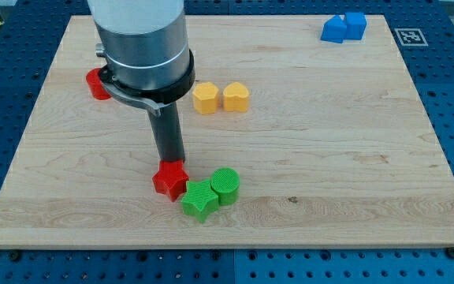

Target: Slide the red circle into the red star

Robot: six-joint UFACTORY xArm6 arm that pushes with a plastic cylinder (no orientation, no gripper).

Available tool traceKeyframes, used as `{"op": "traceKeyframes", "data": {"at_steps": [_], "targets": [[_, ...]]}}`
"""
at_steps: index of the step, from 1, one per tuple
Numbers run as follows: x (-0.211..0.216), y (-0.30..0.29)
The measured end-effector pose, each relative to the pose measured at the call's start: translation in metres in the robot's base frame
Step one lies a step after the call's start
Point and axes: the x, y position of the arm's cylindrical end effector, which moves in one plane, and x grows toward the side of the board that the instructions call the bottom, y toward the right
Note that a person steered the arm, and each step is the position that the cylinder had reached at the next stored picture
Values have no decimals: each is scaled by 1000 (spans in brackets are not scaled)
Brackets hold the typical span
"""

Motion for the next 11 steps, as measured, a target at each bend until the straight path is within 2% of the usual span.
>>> {"op": "traceKeyframes", "data": {"at_steps": [1, 3, 4, 5, 7, 9, 10, 11], "targets": [[-13, -37], [-50, -182], [-80, -224], [-112, -219], [-123, -146], [-178, -153], [-185, -129], [-133, -88]]}}
